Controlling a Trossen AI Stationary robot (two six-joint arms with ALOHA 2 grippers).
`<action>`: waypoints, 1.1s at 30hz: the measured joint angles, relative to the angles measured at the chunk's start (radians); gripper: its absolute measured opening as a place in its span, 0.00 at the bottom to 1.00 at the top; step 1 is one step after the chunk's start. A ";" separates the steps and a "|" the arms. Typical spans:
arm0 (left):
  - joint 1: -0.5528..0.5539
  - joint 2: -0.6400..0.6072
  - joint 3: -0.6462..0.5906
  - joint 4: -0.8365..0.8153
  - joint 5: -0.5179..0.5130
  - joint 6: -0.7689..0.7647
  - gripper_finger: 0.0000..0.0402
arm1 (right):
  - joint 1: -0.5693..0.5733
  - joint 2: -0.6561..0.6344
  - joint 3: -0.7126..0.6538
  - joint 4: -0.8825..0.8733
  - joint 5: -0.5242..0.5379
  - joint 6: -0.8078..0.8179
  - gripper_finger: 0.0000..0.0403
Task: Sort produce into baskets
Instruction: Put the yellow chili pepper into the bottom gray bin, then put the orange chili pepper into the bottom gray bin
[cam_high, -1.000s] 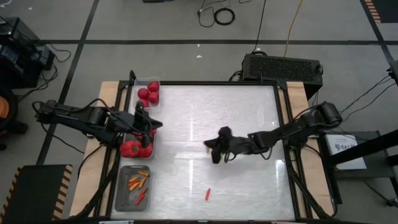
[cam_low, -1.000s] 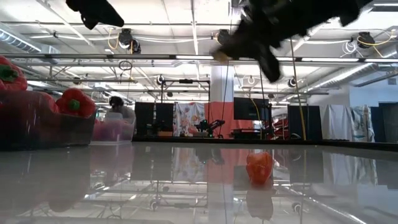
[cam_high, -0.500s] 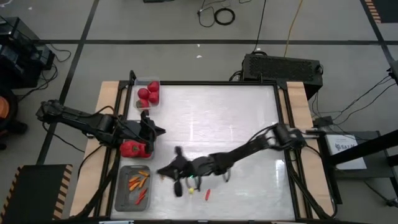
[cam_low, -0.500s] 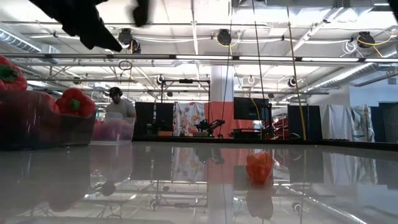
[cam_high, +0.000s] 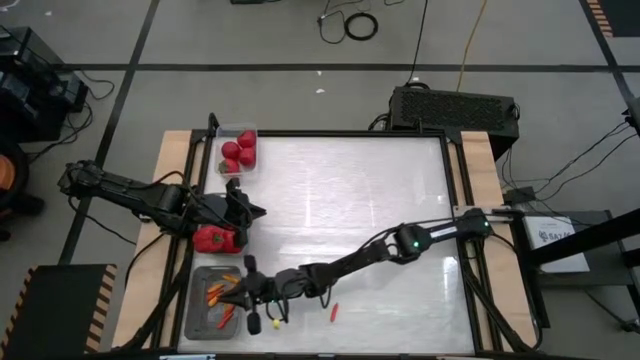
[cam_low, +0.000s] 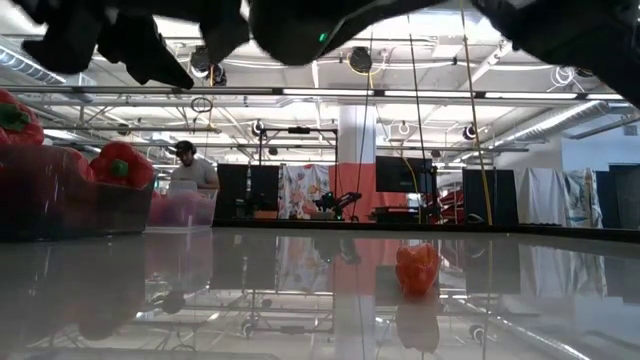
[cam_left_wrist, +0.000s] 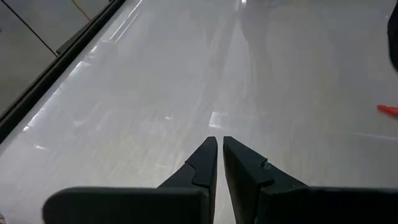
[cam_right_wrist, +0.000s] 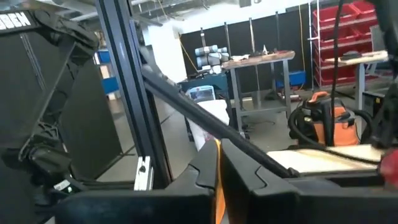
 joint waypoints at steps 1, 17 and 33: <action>0.000 0.000 0.000 0.000 0.000 0.000 0.09 | -0.001 0.016 0.016 0.000 0.000 0.004 0.01; 0.000 0.000 0.000 0.003 -0.002 -0.076 0.09 | -0.035 0.067 0.041 -0.163 0.037 0.138 0.11; 0.000 0.000 0.000 -0.003 0.000 -0.088 0.09 | -0.035 -0.032 0.041 -0.322 -0.151 0.061 0.33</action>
